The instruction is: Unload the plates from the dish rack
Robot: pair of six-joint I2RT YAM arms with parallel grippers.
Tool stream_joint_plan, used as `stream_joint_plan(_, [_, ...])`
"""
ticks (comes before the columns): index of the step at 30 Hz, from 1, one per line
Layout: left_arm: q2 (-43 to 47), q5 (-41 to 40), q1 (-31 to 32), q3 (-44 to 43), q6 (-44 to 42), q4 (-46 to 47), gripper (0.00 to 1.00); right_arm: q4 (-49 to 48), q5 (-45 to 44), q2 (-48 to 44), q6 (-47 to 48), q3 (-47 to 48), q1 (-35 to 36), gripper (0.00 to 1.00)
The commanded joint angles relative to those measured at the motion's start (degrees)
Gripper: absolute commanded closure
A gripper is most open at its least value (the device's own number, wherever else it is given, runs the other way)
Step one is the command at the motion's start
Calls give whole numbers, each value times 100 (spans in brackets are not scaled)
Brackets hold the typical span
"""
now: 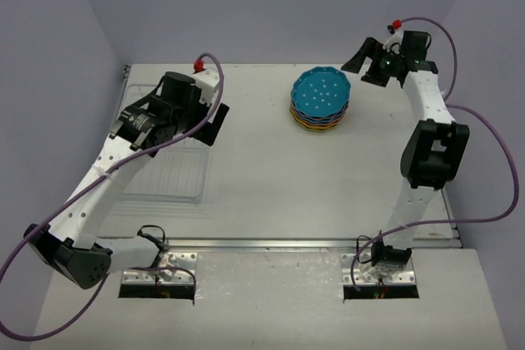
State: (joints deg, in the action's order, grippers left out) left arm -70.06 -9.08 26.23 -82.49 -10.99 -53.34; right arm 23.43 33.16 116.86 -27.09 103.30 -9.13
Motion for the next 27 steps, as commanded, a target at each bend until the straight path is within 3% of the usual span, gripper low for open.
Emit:
stream_joint_plan(1, [103, 1532, -985, 104, 675, 87, 0, 331, -742, -1359, 1218, 149, 25, 1])
stream_joint_plan(4, [80, 1964, -1385, 246, 873, 237, 0, 317, -581, -2000, 1579, -498, 25, 1])
stream_joint_plan(8, [170, 2132, -1841, 696, 1257, 859, 0, 102, -279, -3809, 2150, -2465, 17, 1])
stream_joint_plan(10, [291, 2110, -1885, 901, 1353, 1159, 0, 22, -283, -4258, 2251, -3173, 25, 1])
stream_joint_plan(12, [531, 1899, -1894, 1140, 1321, 1558, 0, -116, -358, -5298, 2282, -4099, 20, 1])
stream_joint_plan(16, [1090, 1303, -1894, 1877, 1131, 2154, 0, -245, -491, -6513, 2101, -5464, 25, 1])
stream_joint_plan(20, [1579, 946, -1894, 2384, 855, 2385, 0, -458, -592, -7224, 2011, -6385, 25, 1])
stream_joint_plan(27, [2220, 708, -1894, 2702, 713, 2426, 0, -521, -591, -7424, 1892, -6526, 25, 1])
